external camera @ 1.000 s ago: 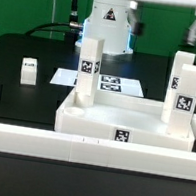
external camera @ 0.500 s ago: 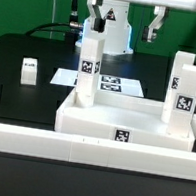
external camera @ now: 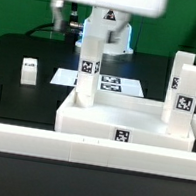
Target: Assemble desk
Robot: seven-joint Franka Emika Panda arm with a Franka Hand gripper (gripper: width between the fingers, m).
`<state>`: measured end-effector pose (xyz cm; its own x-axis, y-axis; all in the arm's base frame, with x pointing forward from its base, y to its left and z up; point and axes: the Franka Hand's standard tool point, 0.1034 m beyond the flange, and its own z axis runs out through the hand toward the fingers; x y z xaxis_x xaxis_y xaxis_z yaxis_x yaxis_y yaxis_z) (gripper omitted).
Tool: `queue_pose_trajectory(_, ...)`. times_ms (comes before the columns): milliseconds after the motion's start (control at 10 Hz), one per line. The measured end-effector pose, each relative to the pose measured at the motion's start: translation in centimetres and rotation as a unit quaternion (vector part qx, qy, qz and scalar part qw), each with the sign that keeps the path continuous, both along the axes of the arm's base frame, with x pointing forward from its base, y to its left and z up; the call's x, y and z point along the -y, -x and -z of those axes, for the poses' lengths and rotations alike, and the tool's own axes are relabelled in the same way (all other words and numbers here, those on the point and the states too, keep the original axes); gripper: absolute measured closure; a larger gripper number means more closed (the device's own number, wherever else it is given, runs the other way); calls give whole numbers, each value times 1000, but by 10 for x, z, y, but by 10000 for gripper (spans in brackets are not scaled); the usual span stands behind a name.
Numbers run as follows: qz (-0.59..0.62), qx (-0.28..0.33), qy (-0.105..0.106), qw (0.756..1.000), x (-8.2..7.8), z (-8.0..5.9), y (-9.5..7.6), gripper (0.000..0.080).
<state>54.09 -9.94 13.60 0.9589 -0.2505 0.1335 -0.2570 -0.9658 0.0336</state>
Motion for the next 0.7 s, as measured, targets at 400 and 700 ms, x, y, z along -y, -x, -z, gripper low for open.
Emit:
queue_pose_trajectory(400,5,-1,-5,1000,22,2,5,150)
queue_pose_trajectory(700,-46,-2,8,999,36,6,13,150)
